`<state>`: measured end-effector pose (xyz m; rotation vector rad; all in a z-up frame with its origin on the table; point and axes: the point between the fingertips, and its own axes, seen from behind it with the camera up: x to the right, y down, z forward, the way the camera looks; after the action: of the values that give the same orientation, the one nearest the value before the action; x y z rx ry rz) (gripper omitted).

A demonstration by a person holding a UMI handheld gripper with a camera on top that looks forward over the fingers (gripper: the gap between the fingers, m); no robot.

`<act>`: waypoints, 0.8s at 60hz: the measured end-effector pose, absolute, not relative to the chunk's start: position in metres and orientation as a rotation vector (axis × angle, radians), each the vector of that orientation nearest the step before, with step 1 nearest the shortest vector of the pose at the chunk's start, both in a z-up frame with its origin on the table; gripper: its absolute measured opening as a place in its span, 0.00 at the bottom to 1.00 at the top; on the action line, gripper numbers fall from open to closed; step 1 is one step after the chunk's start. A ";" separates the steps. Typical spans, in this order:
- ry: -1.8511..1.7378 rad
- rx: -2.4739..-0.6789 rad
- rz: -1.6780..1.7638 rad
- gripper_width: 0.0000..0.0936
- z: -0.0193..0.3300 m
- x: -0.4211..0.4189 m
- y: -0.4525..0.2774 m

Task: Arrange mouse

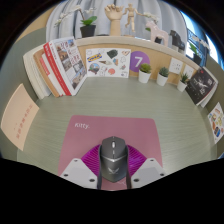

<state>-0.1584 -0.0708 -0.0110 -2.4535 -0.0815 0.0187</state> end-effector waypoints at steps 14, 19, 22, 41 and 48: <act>-0.032 -2.434 0.046 0.50 -0.012 -0.156 -0.066; -0.017 -2.449 0.042 0.59 -0.013 -0.157 -0.067; -0.044 -2.475 0.011 0.74 -0.012 -0.155 -0.071; -0.065 -2.387 -0.038 0.92 0.115 -0.172 -0.096; -0.026 -2.321 -0.037 0.92 0.172 -0.180 -0.115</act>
<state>-0.1800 -0.1149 0.1724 -2.3207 -0.0257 -0.0372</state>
